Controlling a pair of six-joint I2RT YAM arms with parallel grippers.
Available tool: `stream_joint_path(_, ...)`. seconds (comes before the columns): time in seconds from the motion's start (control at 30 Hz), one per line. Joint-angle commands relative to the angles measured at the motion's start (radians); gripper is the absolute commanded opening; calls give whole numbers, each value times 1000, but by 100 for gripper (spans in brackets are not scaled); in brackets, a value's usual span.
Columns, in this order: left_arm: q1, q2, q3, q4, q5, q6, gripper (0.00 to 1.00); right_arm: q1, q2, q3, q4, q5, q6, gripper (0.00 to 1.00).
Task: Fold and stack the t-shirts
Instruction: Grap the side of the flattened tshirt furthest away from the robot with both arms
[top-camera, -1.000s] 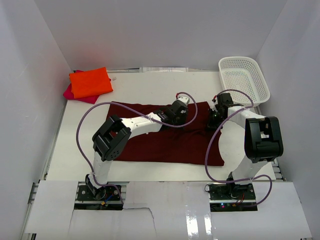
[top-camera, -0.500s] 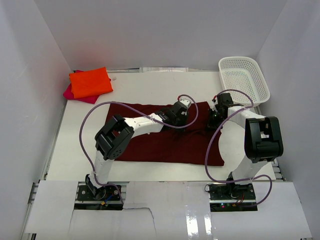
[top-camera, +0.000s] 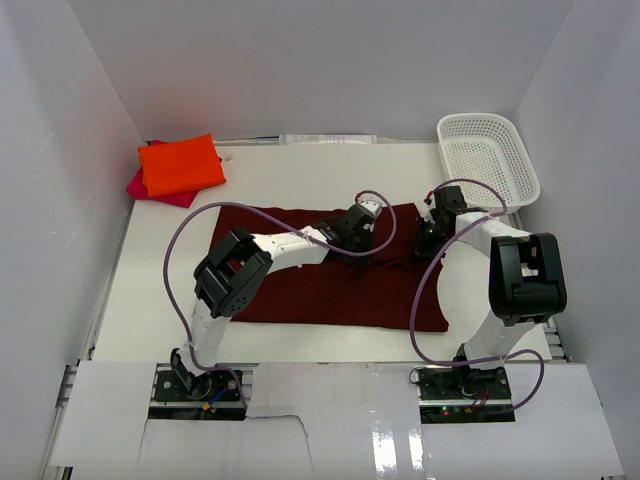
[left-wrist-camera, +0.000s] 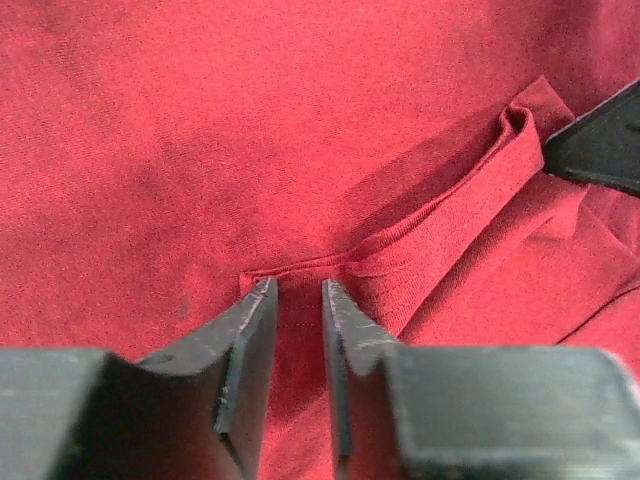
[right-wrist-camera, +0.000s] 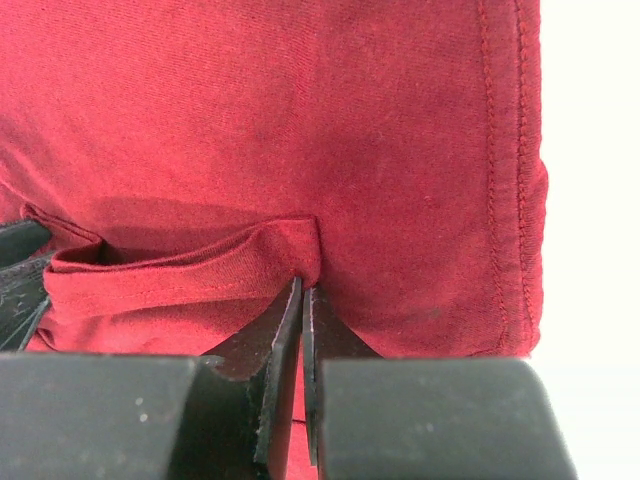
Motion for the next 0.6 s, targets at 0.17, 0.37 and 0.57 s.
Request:
stream_joint_path(0.17,4,-29,20,-35,-47,-10,46,4,-36,12,0,-17,-14,8)
stream_joint_path(0.37,4,-52,11,-37,-82,-16,48,4,-36,10,3,-20,-16,8)
stream_joint_path(0.57,4,-80,-5,-35,-134,-24,49,4,-36,8,3,-23,-16,8)
